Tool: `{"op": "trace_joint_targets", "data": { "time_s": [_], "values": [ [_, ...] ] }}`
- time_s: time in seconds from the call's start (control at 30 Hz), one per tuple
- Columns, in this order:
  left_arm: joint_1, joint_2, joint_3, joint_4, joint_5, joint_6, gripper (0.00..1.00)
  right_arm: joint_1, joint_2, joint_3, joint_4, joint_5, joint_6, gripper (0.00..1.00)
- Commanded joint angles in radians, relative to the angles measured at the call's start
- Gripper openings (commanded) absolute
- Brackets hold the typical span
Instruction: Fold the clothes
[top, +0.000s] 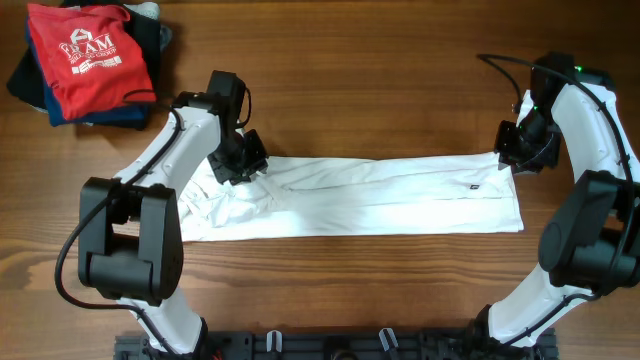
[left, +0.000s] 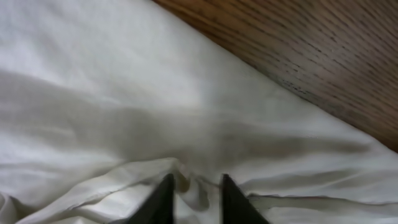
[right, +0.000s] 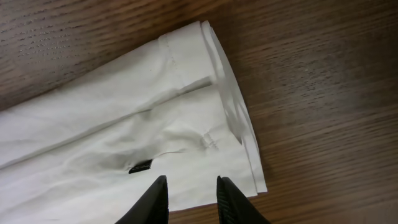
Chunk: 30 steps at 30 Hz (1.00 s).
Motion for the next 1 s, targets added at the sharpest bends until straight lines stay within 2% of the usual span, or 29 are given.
{"op": "trace_joint_targets", "data": {
  "time_s": [0.0, 0.1, 0.2, 0.33, 0.4, 0.57, 0.67, 0.7, 0.77, 0.87, 0.97],
  "values": [
    [-0.044, 0.015, -0.007, 0.016, -0.032, -0.007, 0.09, -0.004, -0.011, -0.003, 0.0, -0.016, -0.02, 0.26],
    [-0.075, 0.021, -0.007, 0.016, -0.047, -0.007, 0.04, -0.004, -0.011, -0.003, -0.002, -0.016, -0.023, 0.26],
    [-0.09, 0.021, -0.006, 0.053, -0.05, 0.003, 0.04, -0.004, -0.011, -0.003, -0.001, -0.016, -0.023, 0.26],
    [-0.091, 0.016, 0.053, 0.107, -0.044, 0.134, 0.04, -0.004, -0.011, -0.003, 0.001, -0.016, -0.023, 0.27],
    [-0.098, 0.016, 0.069, 0.17, 0.011, 0.219, 0.04, -0.004, -0.011, -0.003, 0.002, -0.016, -0.023, 0.27],
    [-0.13, 0.016, 0.068, 0.224, 0.024, 0.314, 0.04, -0.004, -0.011, -0.003, 0.002, -0.016, -0.023, 0.27],
    [-0.137, 0.016, 0.068, 0.162, 0.01, 0.312, 0.07, -0.004, -0.011, -0.003, 0.001, -0.016, -0.024, 0.27],
    [-0.136, 0.016, 0.068, 0.129, -0.013, 0.312, 0.12, -0.004, -0.011, -0.003, 0.001, -0.016, -0.025, 0.27],
    [-0.133, 0.016, 0.068, 0.064, -0.09, 0.312, 0.17, -0.004, -0.011, -0.003, 0.002, -0.016, -0.025, 0.27],
    [-0.11, -0.018, 0.068, -0.001, -0.115, 0.307, 0.18, -0.004, -0.011, -0.003, 0.002, -0.016, -0.025, 0.27],
    [-0.079, -0.083, 0.068, -0.051, -0.187, 0.235, 0.15, -0.004, -0.011, -0.003, 0.002, -0.016, -0.025, 0.27]
  ]
}}
